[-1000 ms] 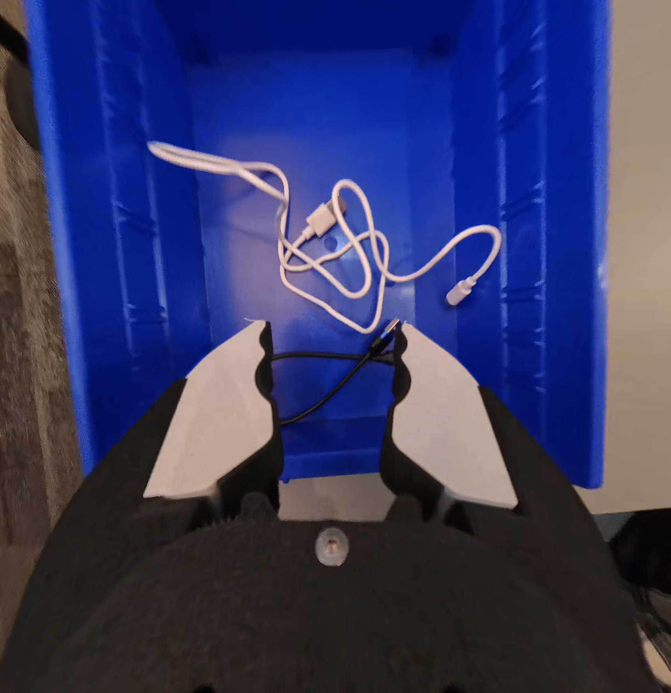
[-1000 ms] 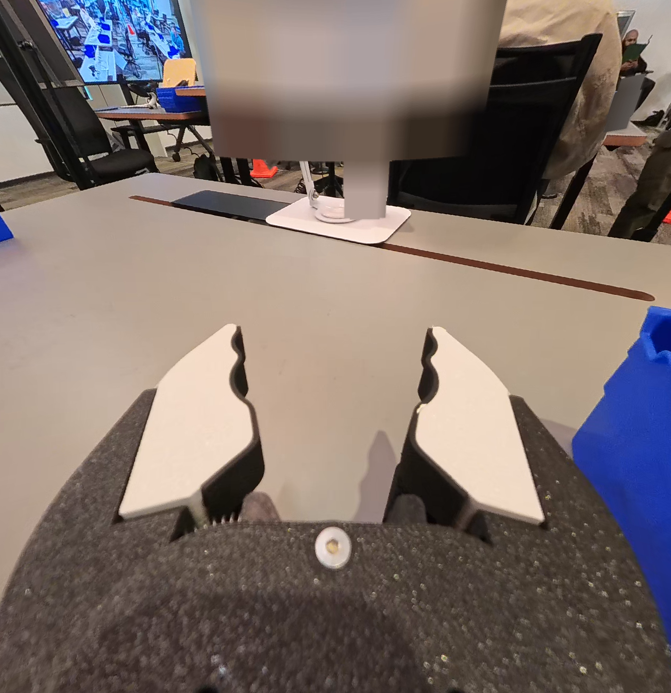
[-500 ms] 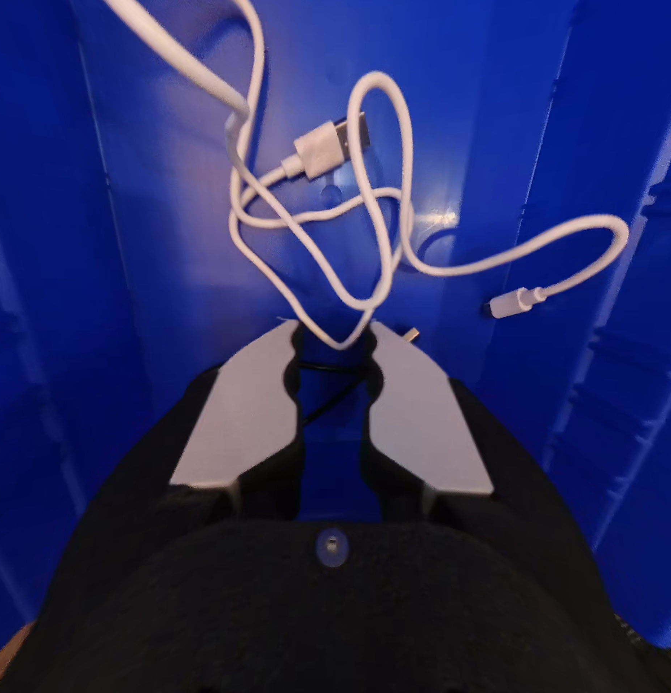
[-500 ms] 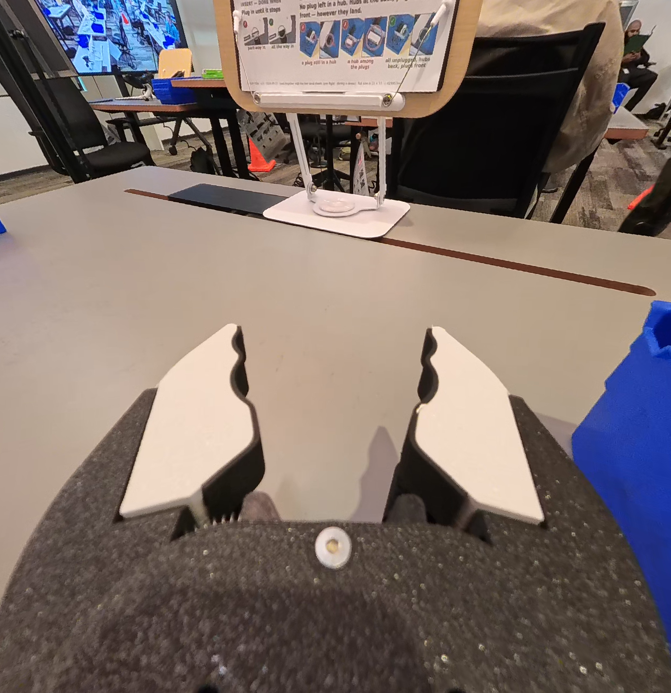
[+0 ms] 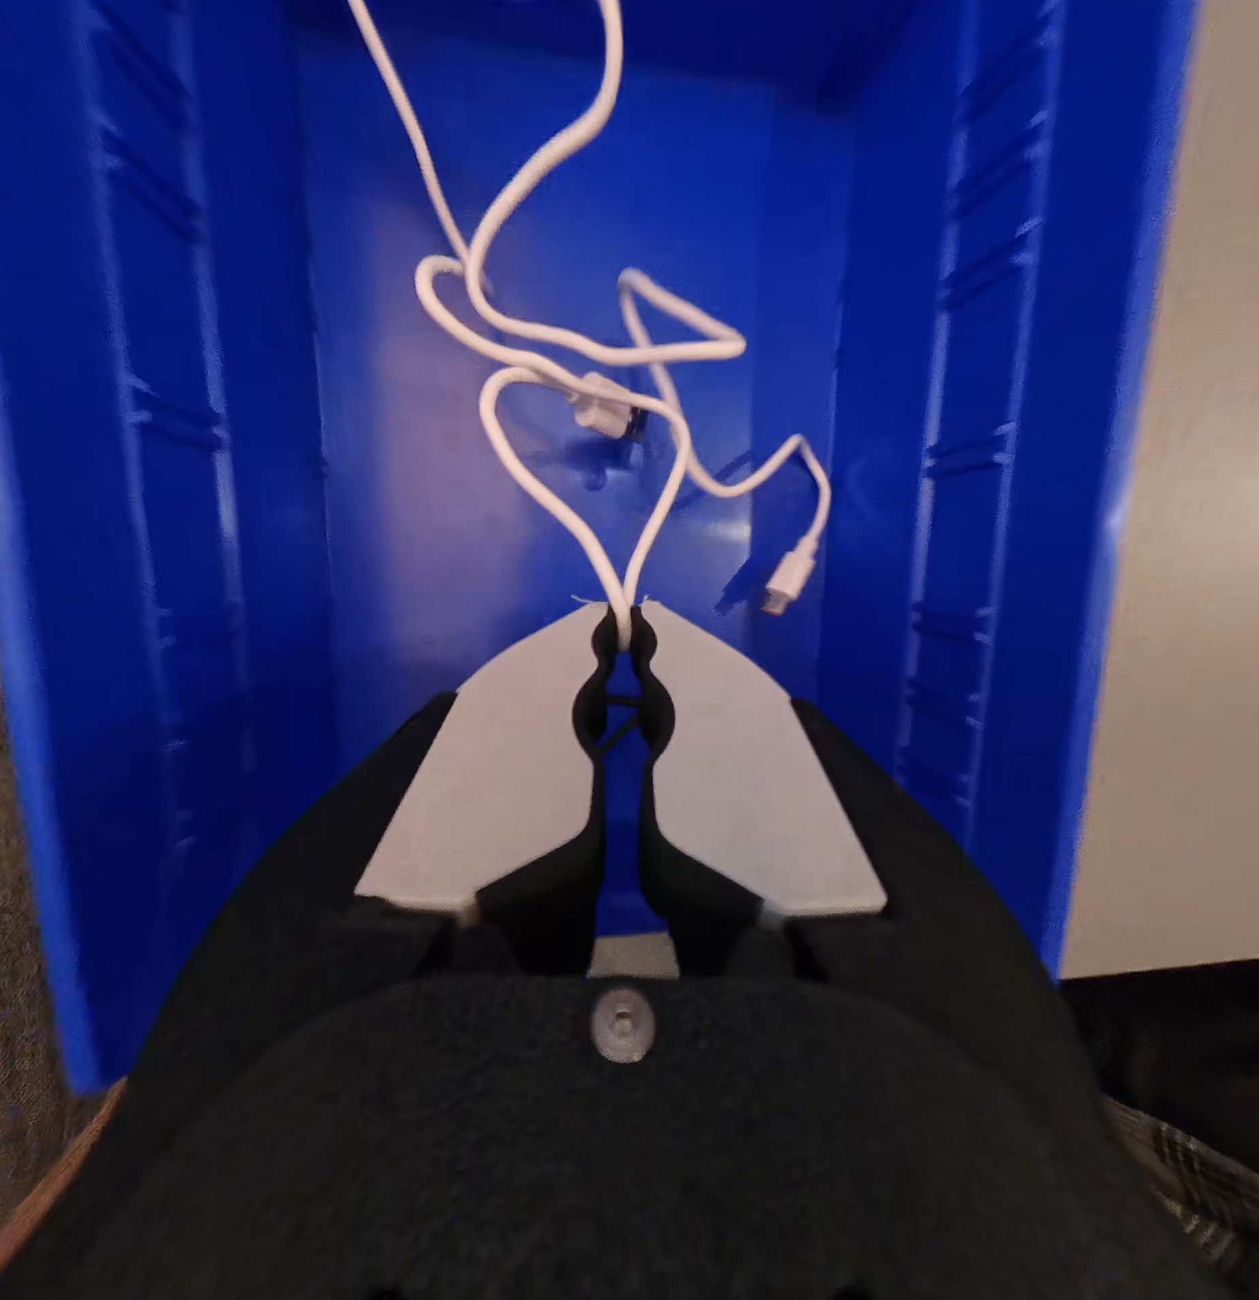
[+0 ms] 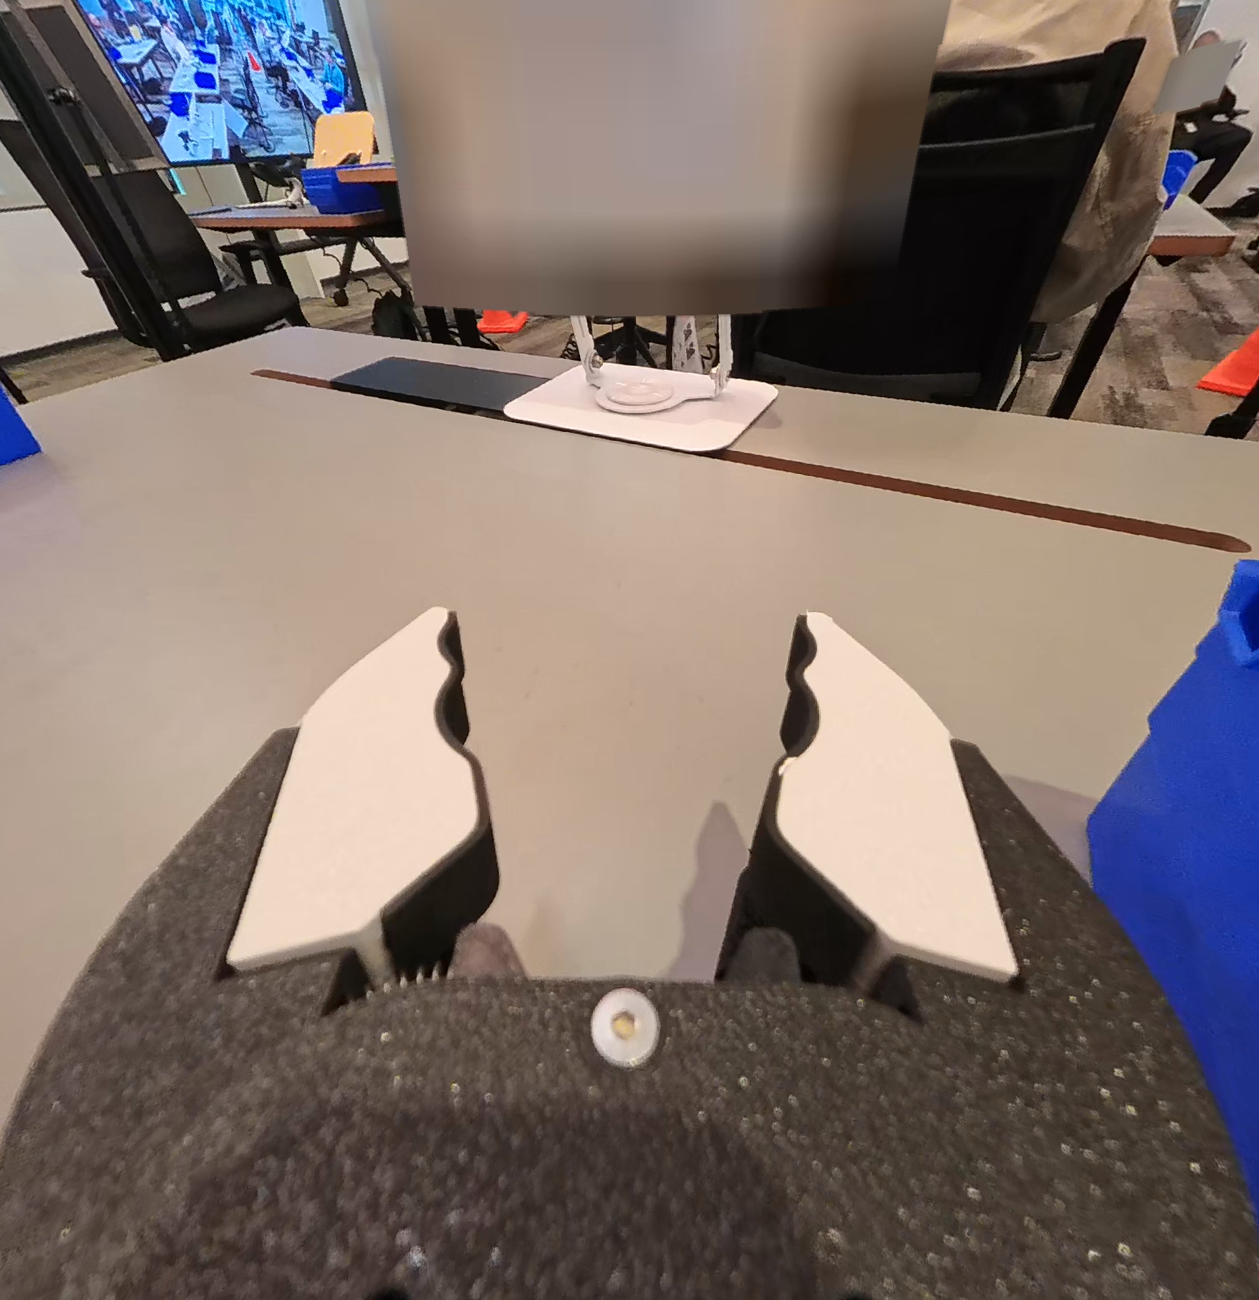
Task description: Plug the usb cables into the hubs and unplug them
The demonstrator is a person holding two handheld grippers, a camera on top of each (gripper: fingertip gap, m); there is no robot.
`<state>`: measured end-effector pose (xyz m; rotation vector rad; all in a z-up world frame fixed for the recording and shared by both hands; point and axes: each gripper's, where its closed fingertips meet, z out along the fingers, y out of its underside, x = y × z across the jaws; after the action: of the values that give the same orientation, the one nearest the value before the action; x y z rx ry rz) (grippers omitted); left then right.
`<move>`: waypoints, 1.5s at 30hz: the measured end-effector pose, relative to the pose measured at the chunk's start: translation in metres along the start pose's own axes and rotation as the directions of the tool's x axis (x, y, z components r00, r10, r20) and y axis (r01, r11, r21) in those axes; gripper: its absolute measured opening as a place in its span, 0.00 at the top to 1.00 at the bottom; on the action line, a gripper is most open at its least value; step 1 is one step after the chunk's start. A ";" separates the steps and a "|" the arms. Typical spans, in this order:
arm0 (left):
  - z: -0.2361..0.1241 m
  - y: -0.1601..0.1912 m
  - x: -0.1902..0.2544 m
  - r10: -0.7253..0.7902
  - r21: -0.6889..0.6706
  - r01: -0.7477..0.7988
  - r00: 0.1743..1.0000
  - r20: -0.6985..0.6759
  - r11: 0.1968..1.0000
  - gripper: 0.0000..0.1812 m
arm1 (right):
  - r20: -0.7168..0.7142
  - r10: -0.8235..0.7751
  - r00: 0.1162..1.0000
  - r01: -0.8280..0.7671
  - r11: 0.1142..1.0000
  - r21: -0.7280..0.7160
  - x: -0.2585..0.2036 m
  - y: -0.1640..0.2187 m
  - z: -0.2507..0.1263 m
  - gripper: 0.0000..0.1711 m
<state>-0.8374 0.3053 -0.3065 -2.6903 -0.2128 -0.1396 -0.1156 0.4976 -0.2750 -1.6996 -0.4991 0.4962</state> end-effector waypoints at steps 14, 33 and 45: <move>-0.101 -0.053 0.059 0.185 0.286 -0.176 0.983 -0.007 0.942 0.99 | -0.002 0.017 1.000 -0.017 0.999 0.033 0.002 -0.005 -0.004 0.51; -0.132 -0.083 0.105 0.283 0.359 -0.262 0.959 -0.006 0.896 0.99 | 0.006 0.011 1.000 -0.011 0.999 0.038 0.001 -0.007 -0.006 0.52; -0.178 -0.112 0.126 0.329 0.461 -0.304 0.944 0.028 0.834 0.99 | 0.008 0.010 1.000 -0.010 1.000 0.025 0.001 -0.004 -0.004 0.52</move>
<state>-0.7445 0.3447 -0.0834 -2.2021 0.2004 -0.0484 -0.1124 0.4956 -0.2701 -1.6774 -0.4884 0.5150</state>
